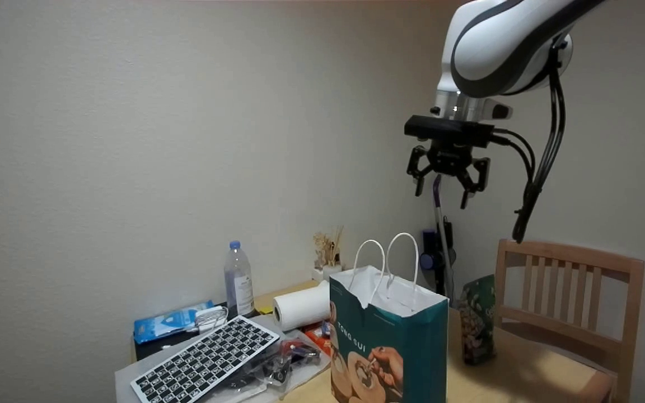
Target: Put the green packet in the bag
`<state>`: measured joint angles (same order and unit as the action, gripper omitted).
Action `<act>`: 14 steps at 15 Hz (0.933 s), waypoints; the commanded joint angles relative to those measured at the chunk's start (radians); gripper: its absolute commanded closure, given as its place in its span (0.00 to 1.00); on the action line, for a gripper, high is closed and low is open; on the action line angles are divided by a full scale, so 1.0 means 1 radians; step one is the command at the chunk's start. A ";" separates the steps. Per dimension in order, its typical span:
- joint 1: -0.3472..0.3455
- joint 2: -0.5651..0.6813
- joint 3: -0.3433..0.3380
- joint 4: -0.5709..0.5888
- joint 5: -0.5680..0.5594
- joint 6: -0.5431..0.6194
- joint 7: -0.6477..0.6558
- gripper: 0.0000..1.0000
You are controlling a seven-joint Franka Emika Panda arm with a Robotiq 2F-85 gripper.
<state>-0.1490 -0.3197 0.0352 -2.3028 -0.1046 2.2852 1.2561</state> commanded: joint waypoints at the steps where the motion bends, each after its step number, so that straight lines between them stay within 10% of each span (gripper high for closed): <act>1: -0.046 -0.074 -0.014 -0.111 -0.002 -0.012 0.118 0.00; 14: -0.079 0.001 -0.039 -0.136 -0.020 0.047 0.139 0.00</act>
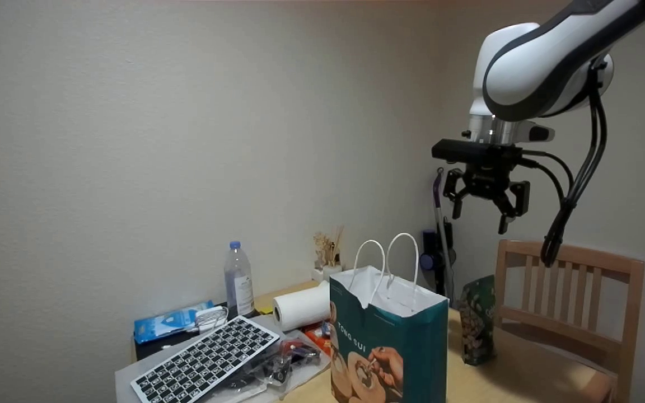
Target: Put the green packet in the bag
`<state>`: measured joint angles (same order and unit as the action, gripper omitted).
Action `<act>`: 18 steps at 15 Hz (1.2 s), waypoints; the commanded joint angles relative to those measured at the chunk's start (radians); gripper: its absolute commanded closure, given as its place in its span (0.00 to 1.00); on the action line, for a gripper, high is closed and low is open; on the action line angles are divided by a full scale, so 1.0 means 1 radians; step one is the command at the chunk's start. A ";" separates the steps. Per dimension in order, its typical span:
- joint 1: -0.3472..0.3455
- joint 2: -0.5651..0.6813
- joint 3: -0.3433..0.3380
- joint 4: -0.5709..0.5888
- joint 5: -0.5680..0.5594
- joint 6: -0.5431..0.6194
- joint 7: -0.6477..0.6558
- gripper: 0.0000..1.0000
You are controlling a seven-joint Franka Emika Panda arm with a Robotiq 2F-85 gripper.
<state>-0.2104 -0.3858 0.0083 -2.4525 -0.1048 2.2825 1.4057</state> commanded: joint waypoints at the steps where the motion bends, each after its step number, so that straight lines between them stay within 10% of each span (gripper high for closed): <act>1: -0.021 0.095 -0.025 0.018 -0.018 0.070 -0.017 0.00; 18: -0.028 0.308 -0.164 0.061 0.005 0.158 -0.005 0.00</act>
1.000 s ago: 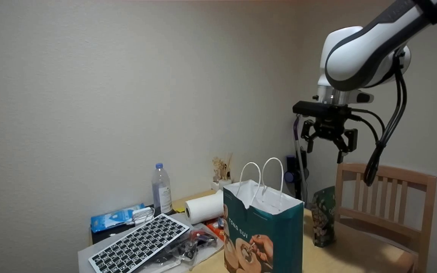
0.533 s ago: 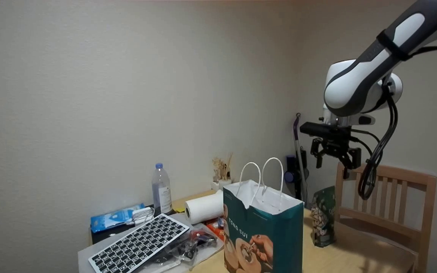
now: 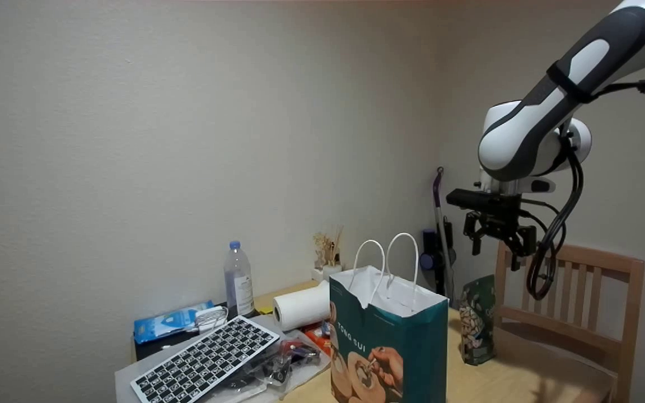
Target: Put the green packet in the bag
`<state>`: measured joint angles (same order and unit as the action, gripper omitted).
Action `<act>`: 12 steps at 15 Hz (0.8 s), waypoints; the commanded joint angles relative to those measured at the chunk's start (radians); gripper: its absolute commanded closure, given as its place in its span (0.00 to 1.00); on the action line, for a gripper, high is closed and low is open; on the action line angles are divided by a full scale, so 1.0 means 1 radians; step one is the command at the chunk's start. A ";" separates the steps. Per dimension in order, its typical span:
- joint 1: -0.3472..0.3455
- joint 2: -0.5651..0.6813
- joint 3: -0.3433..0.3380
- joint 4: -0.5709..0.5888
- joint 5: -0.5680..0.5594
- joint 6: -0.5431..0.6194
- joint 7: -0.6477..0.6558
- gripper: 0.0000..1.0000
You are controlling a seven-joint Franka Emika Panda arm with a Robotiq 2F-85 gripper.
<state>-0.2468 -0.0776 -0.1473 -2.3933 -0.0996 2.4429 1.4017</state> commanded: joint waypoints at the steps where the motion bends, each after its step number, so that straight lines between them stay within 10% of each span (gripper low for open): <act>1: 0.012 0.032 -0.010 0.022 0.016 -0.015 -0.018 0.00; 12: 0.043 0.326 -0.045 0.215 0.046 -0.089 -0.037 0.00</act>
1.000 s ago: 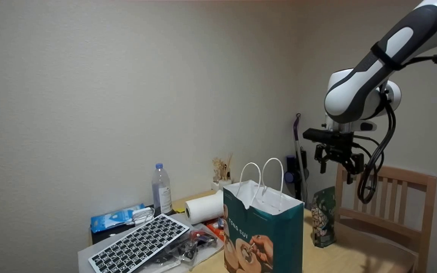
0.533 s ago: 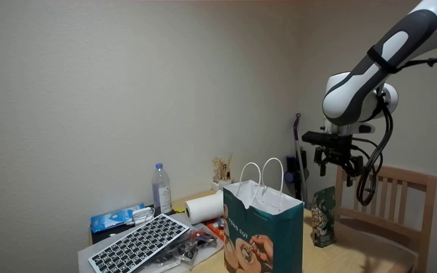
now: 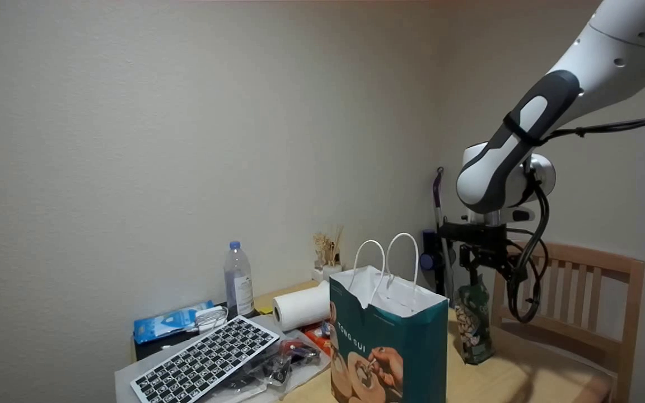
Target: Put the green packet in the bag
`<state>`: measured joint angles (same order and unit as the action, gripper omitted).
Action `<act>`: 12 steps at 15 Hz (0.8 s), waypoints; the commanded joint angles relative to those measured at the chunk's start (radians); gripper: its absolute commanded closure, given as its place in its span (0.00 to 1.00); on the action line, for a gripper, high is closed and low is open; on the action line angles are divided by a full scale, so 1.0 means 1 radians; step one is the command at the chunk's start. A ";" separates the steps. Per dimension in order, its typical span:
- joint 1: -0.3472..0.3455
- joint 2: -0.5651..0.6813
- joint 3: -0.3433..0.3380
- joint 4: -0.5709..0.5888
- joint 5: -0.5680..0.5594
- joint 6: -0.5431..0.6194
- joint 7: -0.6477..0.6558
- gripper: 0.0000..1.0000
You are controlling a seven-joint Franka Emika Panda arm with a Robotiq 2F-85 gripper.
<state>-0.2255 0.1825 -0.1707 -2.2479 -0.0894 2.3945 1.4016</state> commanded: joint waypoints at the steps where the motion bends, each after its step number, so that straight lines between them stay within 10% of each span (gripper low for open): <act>1: 0.025 0.084 -0.025 0.088 0.041 -0.049 -0.042 0.25; 4: 0.033 0.118 -0.033 0.131 0.049 -0.077 -0.044 0.40; 5: 0.039 0.111 -0.036 0.133 0.046 -0.079 -0.042 0.19; 7: 0.049 0.077 -0.039 0.122 0.041 -0.076 -0.029 0.53; 12: 0.087 -0.078 -0.055 0.037 -0.017 -0.042 0.009 0.78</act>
<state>-0.1672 0.2313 -0.2065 -2.1276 -0.0778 2.3421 1.3989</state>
